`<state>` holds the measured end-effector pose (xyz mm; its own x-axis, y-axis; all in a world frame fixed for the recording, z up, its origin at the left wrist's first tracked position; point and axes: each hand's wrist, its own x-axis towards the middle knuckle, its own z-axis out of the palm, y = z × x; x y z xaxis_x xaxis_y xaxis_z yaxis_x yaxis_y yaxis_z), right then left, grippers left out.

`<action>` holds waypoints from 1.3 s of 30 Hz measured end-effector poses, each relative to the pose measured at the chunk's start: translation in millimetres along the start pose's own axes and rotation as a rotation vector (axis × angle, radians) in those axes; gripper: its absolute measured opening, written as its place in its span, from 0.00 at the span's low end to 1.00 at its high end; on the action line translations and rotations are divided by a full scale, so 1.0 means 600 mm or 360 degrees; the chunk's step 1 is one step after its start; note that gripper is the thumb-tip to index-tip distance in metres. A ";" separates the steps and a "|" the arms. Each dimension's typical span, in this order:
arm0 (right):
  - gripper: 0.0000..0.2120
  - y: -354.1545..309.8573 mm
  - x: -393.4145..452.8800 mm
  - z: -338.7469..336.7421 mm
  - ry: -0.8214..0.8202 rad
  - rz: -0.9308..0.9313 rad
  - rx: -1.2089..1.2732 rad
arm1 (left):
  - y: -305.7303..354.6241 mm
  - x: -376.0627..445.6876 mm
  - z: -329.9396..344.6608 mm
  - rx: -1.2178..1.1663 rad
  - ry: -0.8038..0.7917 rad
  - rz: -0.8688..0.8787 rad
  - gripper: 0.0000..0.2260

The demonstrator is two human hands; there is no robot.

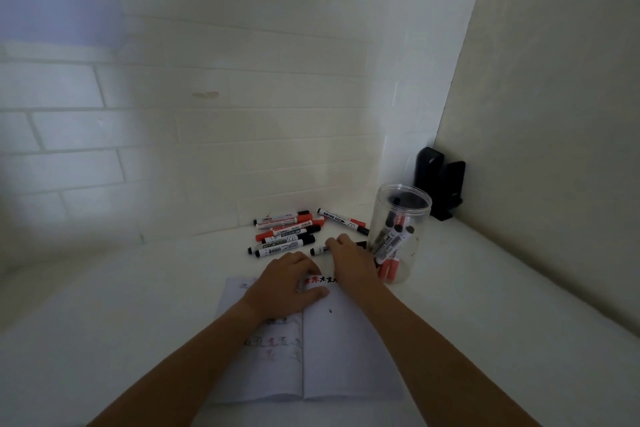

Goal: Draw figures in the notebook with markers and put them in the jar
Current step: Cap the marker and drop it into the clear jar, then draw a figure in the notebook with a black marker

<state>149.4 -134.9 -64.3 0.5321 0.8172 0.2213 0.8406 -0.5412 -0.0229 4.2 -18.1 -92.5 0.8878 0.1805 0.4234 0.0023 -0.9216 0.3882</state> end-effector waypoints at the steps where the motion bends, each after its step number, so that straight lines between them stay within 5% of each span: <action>1: 0.20 -0.003 0.003 0.000 0.0002 -0.0009 -0.0012 | 0.000 0.001 0.000 0.0007 -0.0004 -0.0005 0.22; 5: 0.12 -0.010 0.003 0.002 0.0271 -0.0092 0.0055 | 0.000 0.002 0.001 0.0002 0.0014 -0.0013 0.19; 11: 0.03 -0.047 -0.051 -0.030 0.0884 -0.0003 0.1034 | 0.000 -0.003 0.002 -0.0079 0.0226 -0.0103 0.11; 18: 0.05 -0.045 -0.092 -0.028 0.0471 0.0485 0.2291 | 0.001 0.000 0.004 0.0015 0.0294 0.0010 0.05; 24: 0.03 0.009 -0.108 -0.033 0.0070 0.0642 0.3141 | -0.001 -0.003 0.000 0.0113 0.0452 -0.0047 0.14; 27: 0.02 0.026 -0.110 -0.036 -0.0067 0.0611 0.2919 | 0.002 -0.002 -0.001 0.0118 0.0448 -0.0020 0.10; 30: 0.04 0.047 -0.106 -0.034 -0.0091 0.0434 0.2204 | 0.007 -0.003 -0.003 0.0130 0.0412 0.0047 0.08; 34: 0.04 0.038 -0.099 -0.030 0.0057 -0.0223 0.0895 | 0.010 -0.002 0.002 0.0172 0.0297 0.0216 0.14; 39: 0.12 0.001 -0.099 0.015 0.0519 -0.0552 0.0202 | 0.007 -0.002 0.005 0.0191 0.0249 0.0249 0.19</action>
<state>119.1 -181.7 -86.0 0.1762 0.8294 0.5302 0.9792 -0.2029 -0.0081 4.7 -23.1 -93.9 0.7995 0.0752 0.5960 -0.0664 -0.9750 0.2120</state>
